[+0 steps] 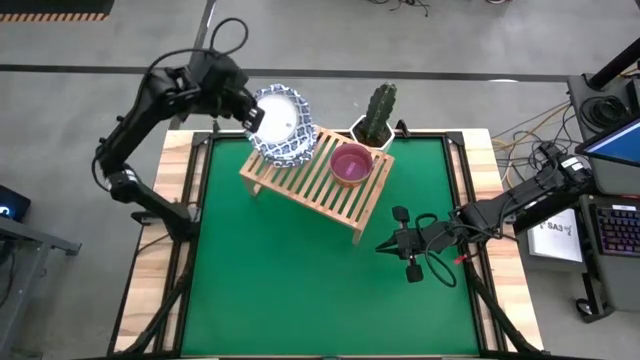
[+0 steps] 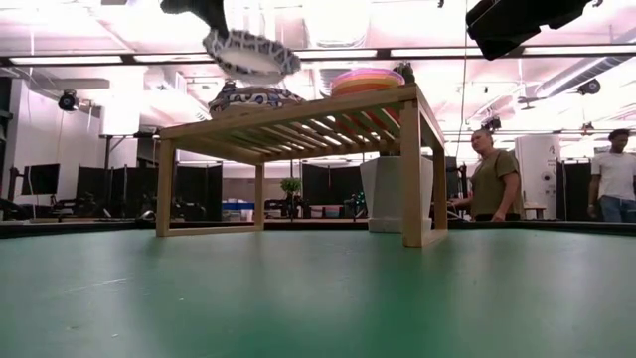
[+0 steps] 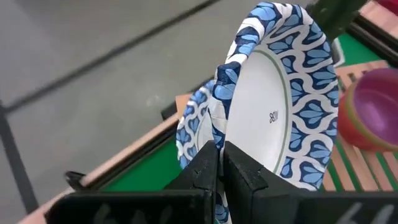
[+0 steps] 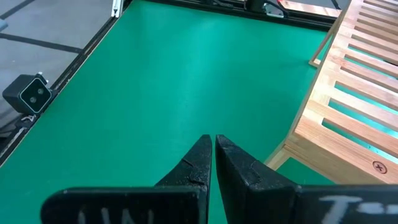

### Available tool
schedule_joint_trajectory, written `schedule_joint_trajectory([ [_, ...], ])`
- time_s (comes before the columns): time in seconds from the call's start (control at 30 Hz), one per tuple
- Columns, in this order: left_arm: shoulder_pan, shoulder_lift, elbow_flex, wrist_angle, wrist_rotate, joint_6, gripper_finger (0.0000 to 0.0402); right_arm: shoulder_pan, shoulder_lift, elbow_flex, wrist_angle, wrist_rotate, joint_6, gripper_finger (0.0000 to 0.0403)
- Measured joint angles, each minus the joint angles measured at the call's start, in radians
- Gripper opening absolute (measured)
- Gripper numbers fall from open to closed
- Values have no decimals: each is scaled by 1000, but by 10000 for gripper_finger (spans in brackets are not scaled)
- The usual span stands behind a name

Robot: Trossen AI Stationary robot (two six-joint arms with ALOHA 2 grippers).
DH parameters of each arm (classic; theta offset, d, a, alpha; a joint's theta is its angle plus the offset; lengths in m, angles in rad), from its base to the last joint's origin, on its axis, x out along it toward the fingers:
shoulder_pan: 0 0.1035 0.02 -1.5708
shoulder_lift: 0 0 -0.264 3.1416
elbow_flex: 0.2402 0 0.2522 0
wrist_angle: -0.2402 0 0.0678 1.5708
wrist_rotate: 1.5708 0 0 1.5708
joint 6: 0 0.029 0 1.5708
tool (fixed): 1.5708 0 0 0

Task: Place and stack bowls onto a shelf
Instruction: Stack the blue and white bowl on top of the blue and white bowl on the shelf

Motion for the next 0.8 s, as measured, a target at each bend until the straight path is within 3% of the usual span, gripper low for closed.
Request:
schedule_joint_trajectory([
  [0.13,79,1,-80,51,89,33,0,0,0,0,-2,0,0,12],
  [0.47,83,1,-220,107,84,75,27,0,0,0,-7,0,3,12],
  [0.8,81,0,-207,129,82,99,136,0,0,0,-7,7,3,12],
])
